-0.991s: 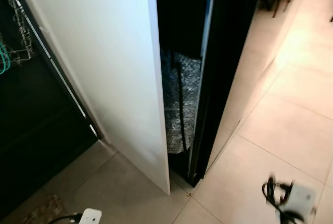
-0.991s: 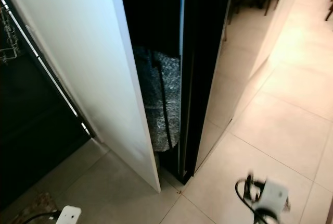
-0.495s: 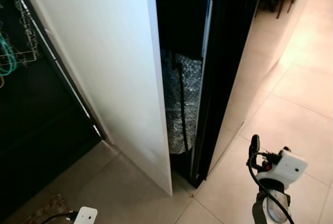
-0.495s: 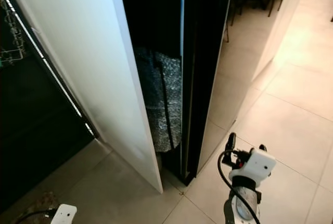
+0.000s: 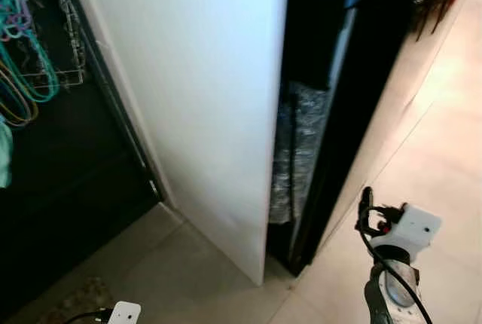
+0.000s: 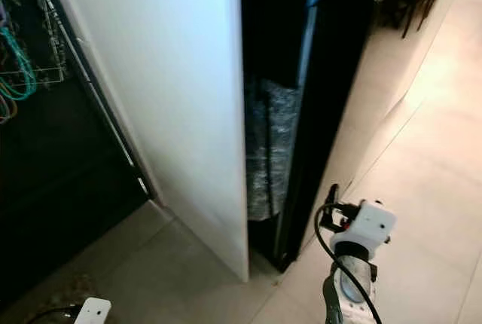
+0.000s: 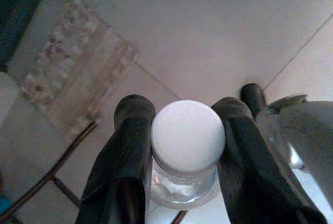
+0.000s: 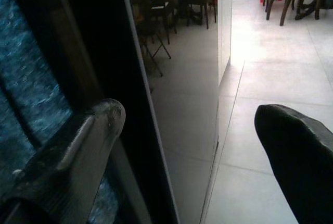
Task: Restocking fridge
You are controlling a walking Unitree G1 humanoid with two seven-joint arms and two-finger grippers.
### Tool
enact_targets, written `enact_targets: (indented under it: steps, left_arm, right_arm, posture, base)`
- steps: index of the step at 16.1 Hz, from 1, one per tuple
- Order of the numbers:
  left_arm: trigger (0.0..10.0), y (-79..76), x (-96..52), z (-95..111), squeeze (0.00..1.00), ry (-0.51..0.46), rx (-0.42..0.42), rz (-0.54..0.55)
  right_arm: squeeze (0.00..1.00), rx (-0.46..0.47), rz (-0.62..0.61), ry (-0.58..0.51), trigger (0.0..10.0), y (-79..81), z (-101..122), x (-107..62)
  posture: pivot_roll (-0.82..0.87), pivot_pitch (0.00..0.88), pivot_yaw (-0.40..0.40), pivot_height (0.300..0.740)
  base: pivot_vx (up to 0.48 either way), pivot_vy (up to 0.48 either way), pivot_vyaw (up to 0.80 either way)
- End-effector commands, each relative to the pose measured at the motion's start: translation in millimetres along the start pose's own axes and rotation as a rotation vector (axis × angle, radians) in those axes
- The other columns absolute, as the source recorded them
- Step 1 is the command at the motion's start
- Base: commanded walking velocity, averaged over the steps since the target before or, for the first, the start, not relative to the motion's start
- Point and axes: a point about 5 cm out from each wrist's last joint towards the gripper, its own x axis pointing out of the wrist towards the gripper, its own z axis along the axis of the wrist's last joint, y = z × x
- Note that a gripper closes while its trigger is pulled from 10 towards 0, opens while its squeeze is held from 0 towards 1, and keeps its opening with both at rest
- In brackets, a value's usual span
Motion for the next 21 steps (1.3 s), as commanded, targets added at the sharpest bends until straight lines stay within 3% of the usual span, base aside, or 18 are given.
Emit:
enact_targets:
  steps: [1,5,15,21]
  left_arm:
    - [10.0,0.7,0.4,1.3,0.00,0.003,-0.023,0.008]
    - [10.0,0.5,0.5,1.4,0.00,0.004,-0.022,0.004]
    - [10.0,3.9,-1.6,-6.3,0.00,0.015,-0.030,0.004]
    - [10.0,-2.2,-0.5,-2.5,0.00,0.001,-0.009,-0.016]
  right_arm:
    - [0.00,-0.017,-0.017,-0.017,10.0,-6.9,7.8,1.6]
    - [0.00,-0.016,-0.051,-0.007,10.0,-12.3,9.6,2.7]
    - [0.00,-0.017,-0.043,0.006,10.0,-6.4,10.4,7.8]
    - [0.00,-0.017,-0.038,0.013,10.0,-4.0,7.8,7.0]
  posture:
    - [-0.02,0.018,0.031,0.740]
    - [-0.02,0.025,0.031,0.740]
    - [0.00,0.010,0.033,0.740]
    - [-0.01,0.000,0.038,0.740]
  base:
    - [0.000,0.330,0.00]
    - [0.000,0.326,0.00]
    - [0.000,0.000,0.00]
    - [0.000,0.000,0.00]
